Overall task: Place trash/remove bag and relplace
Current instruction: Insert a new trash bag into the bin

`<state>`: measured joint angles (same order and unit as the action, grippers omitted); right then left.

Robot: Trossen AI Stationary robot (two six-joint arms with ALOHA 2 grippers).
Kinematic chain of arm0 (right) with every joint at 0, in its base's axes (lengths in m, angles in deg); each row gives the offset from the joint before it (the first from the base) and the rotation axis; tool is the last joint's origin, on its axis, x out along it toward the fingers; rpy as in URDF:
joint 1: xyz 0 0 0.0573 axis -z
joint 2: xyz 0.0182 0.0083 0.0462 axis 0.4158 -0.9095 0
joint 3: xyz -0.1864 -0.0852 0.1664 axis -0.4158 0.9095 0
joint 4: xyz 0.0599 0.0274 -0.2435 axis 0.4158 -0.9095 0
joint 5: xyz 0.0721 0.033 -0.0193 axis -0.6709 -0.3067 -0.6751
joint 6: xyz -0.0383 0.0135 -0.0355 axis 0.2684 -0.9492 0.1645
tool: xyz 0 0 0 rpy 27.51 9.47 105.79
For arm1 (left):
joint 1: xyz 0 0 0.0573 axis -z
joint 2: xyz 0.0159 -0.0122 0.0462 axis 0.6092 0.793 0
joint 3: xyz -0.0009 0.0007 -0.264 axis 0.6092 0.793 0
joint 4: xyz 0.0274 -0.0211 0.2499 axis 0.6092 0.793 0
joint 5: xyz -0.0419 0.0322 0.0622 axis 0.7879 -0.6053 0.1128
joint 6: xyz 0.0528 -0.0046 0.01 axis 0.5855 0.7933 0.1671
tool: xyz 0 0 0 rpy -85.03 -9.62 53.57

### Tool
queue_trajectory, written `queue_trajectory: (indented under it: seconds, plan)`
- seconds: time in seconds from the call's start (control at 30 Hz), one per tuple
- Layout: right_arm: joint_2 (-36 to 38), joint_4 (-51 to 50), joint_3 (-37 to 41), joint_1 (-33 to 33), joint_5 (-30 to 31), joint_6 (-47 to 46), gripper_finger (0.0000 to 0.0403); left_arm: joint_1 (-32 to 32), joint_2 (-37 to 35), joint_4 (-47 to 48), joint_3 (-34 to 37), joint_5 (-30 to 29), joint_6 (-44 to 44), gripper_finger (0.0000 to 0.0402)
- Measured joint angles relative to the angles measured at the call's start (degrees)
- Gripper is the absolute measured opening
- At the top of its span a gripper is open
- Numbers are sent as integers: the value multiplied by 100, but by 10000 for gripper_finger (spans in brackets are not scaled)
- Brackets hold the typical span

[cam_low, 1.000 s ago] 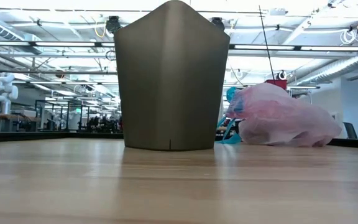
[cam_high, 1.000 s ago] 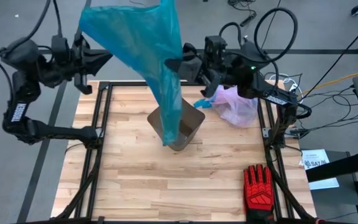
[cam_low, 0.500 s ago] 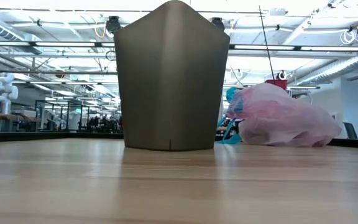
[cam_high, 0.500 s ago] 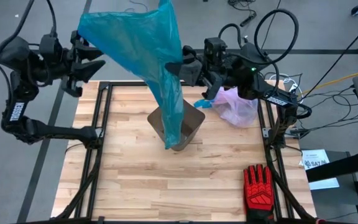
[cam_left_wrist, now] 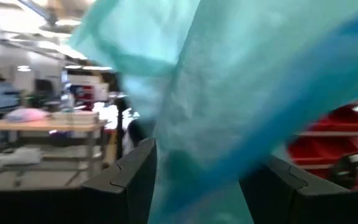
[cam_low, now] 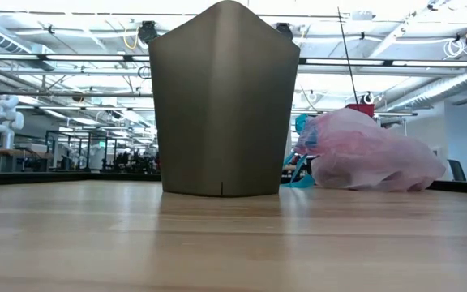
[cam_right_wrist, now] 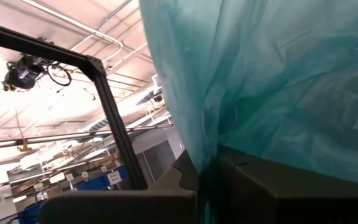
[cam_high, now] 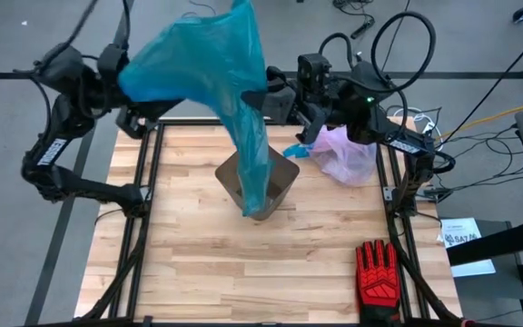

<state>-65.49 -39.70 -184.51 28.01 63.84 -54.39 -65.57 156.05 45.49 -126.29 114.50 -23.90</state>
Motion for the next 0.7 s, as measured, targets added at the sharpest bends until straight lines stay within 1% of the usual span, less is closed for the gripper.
queue_trajectory:
  seconds: [0.1,0.17,0.23,0.3,0.37,0.53,0.57,0.7]
  plan:
    - [0,-128,-4,60,5,7,0,75,1,-107,-4,54,-75,207]
    - [0,-226,-4,113,9,63,0,79,1,-125,-4,-40,-77,204]
    - [0,-352,-4,175,7,129,0,79,0,-179,-4,-153,-87,192]
    - [0,-470,-4,250,-1,154,0,79,-1,-242,-7,-265,-88,168]
    - [0,-670,-4,336,-10,200,0,79,-15,-255,-7,-411,-88,134]
    - [0,-1408,-4,621,-17,341,0,79,-16,-297,-4,-448,-89,22]
    - [0,-1562,-4,688,-16,348,0,79,-31,-297,-4,-446,-112,12]
    - [-26,-2104,-4,916,-11,483,0,79,-122,-291,-5,-444,-87,3]
